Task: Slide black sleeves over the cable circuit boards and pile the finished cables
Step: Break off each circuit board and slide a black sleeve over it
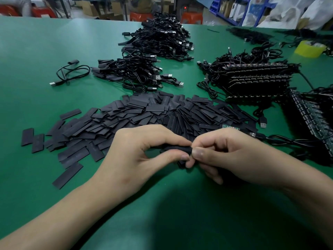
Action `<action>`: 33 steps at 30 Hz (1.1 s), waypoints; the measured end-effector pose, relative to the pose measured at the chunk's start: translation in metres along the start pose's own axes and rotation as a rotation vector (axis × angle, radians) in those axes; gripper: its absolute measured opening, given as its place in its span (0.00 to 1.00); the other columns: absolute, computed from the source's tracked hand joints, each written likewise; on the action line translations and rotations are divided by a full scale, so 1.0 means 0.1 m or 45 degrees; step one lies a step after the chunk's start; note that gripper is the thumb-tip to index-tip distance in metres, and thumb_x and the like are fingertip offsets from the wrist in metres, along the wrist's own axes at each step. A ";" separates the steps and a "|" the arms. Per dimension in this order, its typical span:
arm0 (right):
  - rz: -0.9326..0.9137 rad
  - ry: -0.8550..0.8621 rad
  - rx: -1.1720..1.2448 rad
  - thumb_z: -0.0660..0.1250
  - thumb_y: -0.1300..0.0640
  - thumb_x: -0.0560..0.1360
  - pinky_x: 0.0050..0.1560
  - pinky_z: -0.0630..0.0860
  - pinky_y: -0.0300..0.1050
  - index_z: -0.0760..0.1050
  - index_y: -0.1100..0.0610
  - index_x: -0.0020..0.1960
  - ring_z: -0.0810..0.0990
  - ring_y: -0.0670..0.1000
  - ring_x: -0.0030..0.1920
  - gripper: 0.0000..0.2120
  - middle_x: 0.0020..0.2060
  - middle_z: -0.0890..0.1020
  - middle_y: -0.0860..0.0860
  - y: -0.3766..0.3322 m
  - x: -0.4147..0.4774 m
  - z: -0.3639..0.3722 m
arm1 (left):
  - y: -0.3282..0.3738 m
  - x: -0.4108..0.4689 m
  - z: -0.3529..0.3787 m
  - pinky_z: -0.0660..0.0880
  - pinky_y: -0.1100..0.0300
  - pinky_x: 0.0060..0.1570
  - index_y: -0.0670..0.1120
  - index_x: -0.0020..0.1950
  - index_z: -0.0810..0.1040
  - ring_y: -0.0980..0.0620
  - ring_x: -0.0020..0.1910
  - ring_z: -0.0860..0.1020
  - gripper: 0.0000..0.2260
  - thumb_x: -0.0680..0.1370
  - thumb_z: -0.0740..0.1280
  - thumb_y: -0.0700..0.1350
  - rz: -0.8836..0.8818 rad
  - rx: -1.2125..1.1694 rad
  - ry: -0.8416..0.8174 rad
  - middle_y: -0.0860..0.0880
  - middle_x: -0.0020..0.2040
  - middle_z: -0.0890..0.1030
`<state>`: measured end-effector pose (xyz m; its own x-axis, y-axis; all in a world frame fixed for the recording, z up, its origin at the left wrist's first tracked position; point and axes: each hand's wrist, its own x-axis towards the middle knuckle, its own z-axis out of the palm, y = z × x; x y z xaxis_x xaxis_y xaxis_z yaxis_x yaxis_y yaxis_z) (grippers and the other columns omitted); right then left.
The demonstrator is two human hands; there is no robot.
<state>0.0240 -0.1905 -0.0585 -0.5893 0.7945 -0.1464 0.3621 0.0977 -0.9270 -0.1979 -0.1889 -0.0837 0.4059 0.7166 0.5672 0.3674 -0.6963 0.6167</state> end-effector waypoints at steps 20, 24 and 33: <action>-0.638 0.667 -0.985 0.71 0.53 0.79 0.43 0.77 0.47 0.84 0.53 0.49 0.82 0.45 0.43 0.04 0.42 0.84 0.44 0.07 -0.02 0.01 | -0.07 0.00 -0.04 0.75 0.71 0.44 0.52 0.51 0.87 0.59 0.38 0.84 0.08 0.74 0.72 0.51 -0.462 -0.398 -0.009 0.52 0.37 0.86; -0.548 0.682 -0.764 0.74 0.51 0.74 0.42 0.76 0.38 0.85 0.49 0.48 0.81 0.41 0.41 0.04 0.40 0.84 0.39 0.08 -0.01 0.01 | -0.10 0.03 -0.07 0.75 0.72 0.45 0.53 0.51 0.87 0.60 0.40 0.83 0.11 0.70 0.74 0.48 -0.497 -0.470 -0.046 0.52 0.40 0.87; -0.514 0.636 -0.754 0.75 0.52 0.74 0.44 0.76 0.41 0.86 0.51 0.51 0.82 0.43 0.42 0.07 0.40 0.84 0.41 0.10 0.01 0.01 | -0.14 0.00 -0.06 0.78 0.65 0.43 0.55 0.50 0.87 0.57 0.38 0.83 0.09 0.71 0.75 0.48 -0.420 -0.303 -0.054 0.52 0.40 0.86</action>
<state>0.0259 -0.1894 -0.0687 -0.4183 0.7880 0.4517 0.5912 0.6137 -0.5232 -0.2081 -0.1794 -0.0890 0.3345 0.8940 0.2982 0.2813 -0.3968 0.8737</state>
